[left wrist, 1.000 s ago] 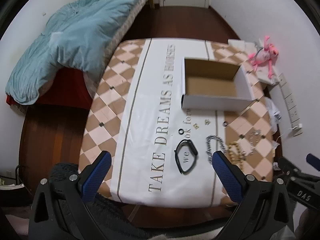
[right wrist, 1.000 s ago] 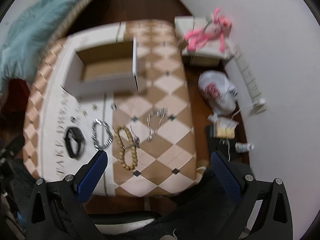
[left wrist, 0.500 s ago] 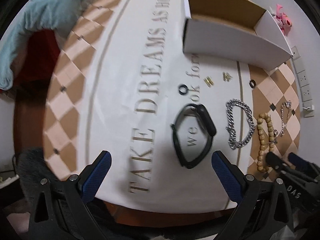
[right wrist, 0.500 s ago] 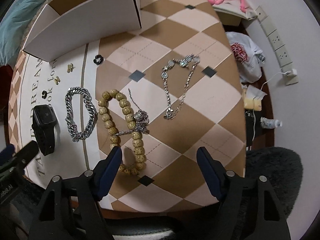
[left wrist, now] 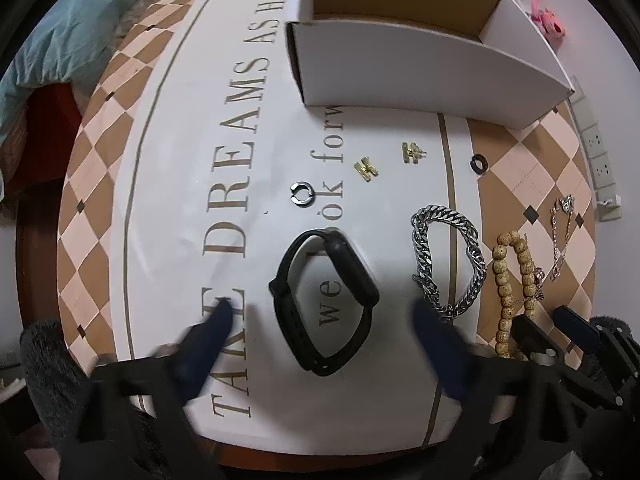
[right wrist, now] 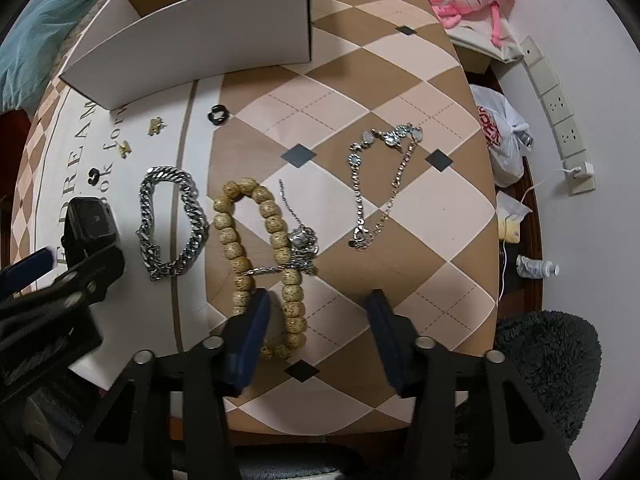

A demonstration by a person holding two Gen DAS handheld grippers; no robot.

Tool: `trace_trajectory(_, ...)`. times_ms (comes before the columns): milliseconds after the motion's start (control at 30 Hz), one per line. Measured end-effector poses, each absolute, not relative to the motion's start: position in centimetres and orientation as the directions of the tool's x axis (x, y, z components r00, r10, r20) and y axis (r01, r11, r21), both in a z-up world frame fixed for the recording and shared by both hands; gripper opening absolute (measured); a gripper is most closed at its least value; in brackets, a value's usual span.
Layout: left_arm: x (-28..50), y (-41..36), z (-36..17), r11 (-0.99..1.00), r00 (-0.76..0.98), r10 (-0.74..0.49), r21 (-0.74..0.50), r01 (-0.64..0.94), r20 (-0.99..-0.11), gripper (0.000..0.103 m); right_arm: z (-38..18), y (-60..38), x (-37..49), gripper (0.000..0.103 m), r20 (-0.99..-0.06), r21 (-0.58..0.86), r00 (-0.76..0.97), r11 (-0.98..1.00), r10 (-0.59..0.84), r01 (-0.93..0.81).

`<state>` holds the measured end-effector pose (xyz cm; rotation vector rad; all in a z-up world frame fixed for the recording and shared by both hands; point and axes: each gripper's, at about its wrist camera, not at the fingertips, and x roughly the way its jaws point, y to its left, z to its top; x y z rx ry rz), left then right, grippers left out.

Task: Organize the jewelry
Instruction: 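Grasp the black smartwatch with the left tool while the right tool grasps the wooden bead bracelet, then carry the watch and bead bracelet into the white box while both tools open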

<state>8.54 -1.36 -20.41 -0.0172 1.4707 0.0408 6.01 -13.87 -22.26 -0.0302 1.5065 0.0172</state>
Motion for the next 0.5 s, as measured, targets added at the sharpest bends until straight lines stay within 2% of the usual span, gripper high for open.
trace_trajectory(67,8.5,-1.3,-20.8,0.999,0.087,0.021,0.018,-0.029,-0.996,0.050,-22.2,-13.7,6.0,0.039,-0.997,-0.011,0.073,0.999,-0.008,-0.038)
trace_trajectory(133,8.2,-0.9,-20.6,1.000,0.101,0.005,0.003,-0.027,-0.995,0.042,-21.9,-13.3,5.8,0.025,-0.996,-0.014,0.087,0.999,-0.010,-0.046)
trace_trajectory(167,8.2,-0.7,-20.5,1.000,0.106,0.008,0.005,-0.025,-0.994,0.042,-21.9,-13.2,5.8,0.013,-0.996,-0.015,0.092,0.999,-0.011,-0.048)
trace_trajectory(200,8.3,-0.4,-20.5,1.000,0.109,0.008,0.006,-0.021,-0.994,0.041,-21.8,-13.0,5.7,0.010,-0.995,-0.017,0.095,0.999,-0.012,-0.051)
trace_trajectory(333,7.7,0.3,-19.6,1.000,0.125,0.013,0.012,-0.014,-0.992,0.037,-21.9,-13.4,5.9,0.010,-0.995,0.005,0.102,0.999,0.009,-0.038)
trace_trajectory(500,8.3,1.9,-19.0,1.000,0.146,-0.010,-0.012,-0.011,-0.989,0.037,-20.9,-14.4,5.5,0.009,-0.985,0.149,0.091,0.989,0.147,0.018)
